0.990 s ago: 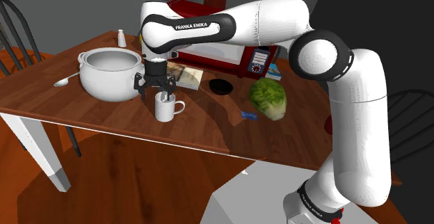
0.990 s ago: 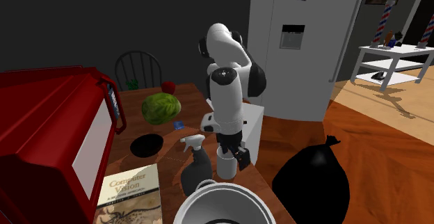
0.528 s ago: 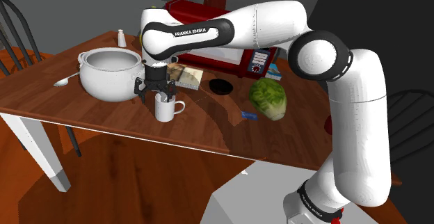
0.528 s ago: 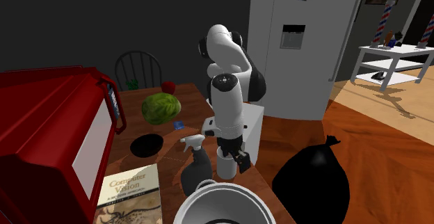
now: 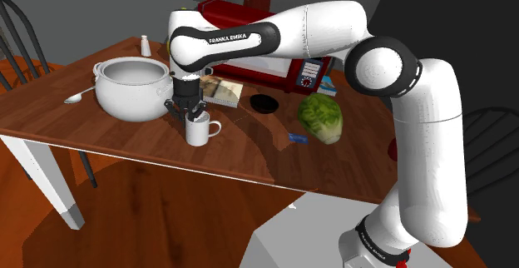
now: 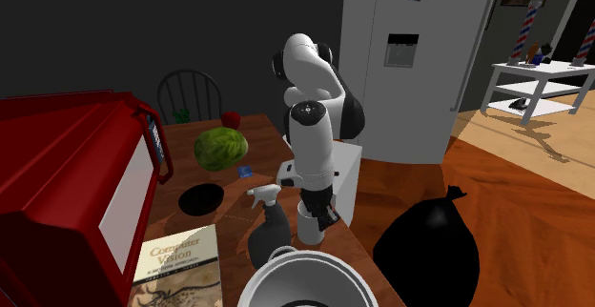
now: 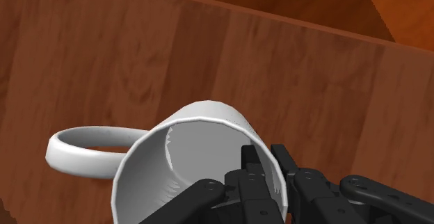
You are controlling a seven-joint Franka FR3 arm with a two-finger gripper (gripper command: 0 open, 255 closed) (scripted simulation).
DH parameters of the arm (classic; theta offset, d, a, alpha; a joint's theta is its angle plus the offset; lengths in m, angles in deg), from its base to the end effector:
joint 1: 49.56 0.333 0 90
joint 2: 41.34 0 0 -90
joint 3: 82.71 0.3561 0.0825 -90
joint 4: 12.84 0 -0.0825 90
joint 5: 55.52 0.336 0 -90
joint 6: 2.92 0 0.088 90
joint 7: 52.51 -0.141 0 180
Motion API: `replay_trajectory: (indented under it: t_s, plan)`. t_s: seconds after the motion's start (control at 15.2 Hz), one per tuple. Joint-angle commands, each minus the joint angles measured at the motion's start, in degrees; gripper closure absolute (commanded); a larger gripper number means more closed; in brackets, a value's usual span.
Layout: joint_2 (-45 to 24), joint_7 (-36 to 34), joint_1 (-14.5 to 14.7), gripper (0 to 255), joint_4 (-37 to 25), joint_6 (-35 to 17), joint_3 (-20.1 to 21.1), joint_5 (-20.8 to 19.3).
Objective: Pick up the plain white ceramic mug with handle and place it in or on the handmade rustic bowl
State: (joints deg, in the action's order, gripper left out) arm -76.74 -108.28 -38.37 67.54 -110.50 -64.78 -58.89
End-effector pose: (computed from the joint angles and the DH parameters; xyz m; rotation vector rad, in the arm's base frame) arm 0.6154 0.2859 0.3658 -3.0210 0.7527 0.2653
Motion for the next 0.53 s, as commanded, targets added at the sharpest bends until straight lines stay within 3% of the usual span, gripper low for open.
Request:
replay_trajectory:
  t_s: [0.0, 0.46]
  plan:
    - [0.0, 0.0, 0.0, 255, 0.0, 0.0, 0.0, 0.0]
    - [0.73, -0.05, -0.01, 255, -1.18, 1.88, 0.13, 0.18]
